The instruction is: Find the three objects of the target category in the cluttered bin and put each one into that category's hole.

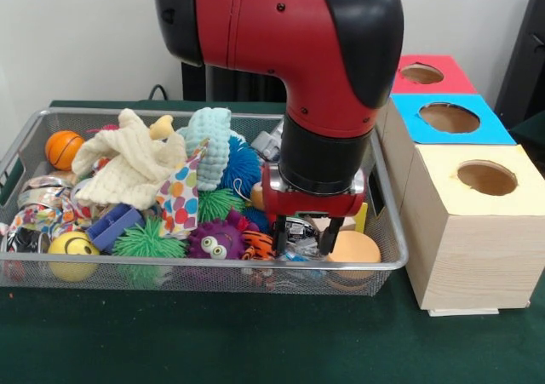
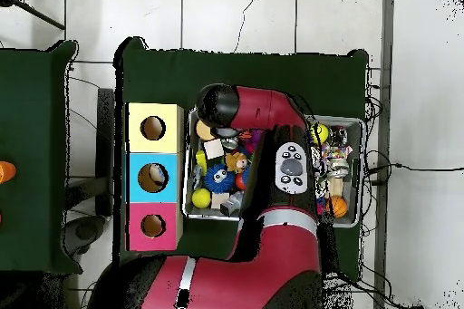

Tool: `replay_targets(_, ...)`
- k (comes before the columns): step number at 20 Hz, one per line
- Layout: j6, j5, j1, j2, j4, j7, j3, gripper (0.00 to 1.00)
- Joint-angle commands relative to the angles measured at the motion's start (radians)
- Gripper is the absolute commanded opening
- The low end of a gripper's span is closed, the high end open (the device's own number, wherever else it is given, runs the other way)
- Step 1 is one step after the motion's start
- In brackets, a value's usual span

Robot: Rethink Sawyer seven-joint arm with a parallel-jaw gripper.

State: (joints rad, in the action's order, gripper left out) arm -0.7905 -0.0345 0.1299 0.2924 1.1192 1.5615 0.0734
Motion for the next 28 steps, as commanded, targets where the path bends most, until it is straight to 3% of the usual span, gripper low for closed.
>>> replay_targets(1,0.071,0.020,0.006,-0.040,0.103,0.155,-0.078,1.00)
replay_targets(5,0.064,0.019,0.016,-0.075,0.089,0.145,-0.084,1.00)
replay_targets(14,0.158,0.001,0.059,-0.153,0.052,0.085,-0.116,1.00)
replay_targets(28,0.210,-0.008,0.062,-0.149,0.092,0.100,-0.121,1.00)
